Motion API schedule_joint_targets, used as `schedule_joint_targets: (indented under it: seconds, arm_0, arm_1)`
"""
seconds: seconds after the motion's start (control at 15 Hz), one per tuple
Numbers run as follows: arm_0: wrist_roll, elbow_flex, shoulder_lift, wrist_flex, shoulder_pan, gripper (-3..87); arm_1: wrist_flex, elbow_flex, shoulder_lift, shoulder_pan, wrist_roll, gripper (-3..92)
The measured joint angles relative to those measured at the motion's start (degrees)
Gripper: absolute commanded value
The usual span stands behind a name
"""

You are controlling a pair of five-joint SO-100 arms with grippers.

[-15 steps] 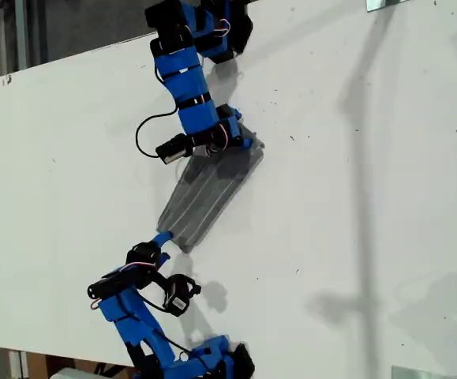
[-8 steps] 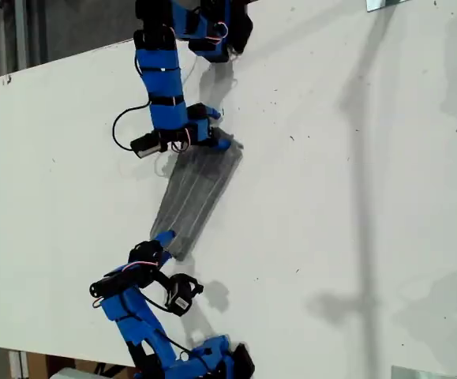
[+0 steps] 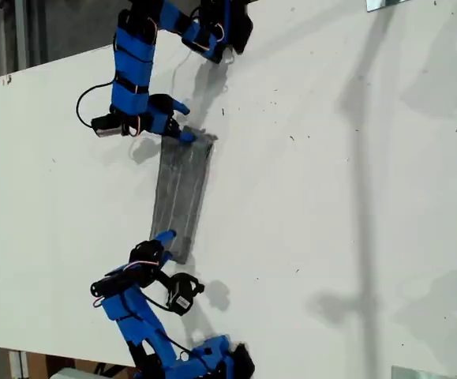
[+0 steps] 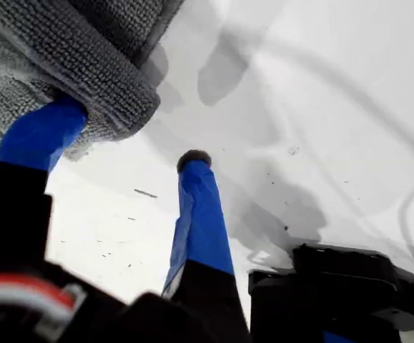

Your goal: Grasp corners of a square towel and fold twice.

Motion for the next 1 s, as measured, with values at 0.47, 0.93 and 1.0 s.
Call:
schedule_joint_targets:
  seconds: [0.47, 0.93, 1.0]
  arm_0:
    - [-0.4, -0.1, 0.0, 0.0, 1.4, 22.3]
    - [-0.6, -0.1, 0.0, 0.0, 1.4, 22.2]
    - [-0.7, -0.1, 0.0, 0.0, 1.4, 22.2]
  arm_1:
    - [-6.9, -0.3, -4.8, -1.6, -2.2, 33.2]
    - [-9.4, -5.3, -15.5, -1.3, -4.1, -0.1]
    - [-9.2, -5.4, -15.6, -1.7, -4.0, -0.1]
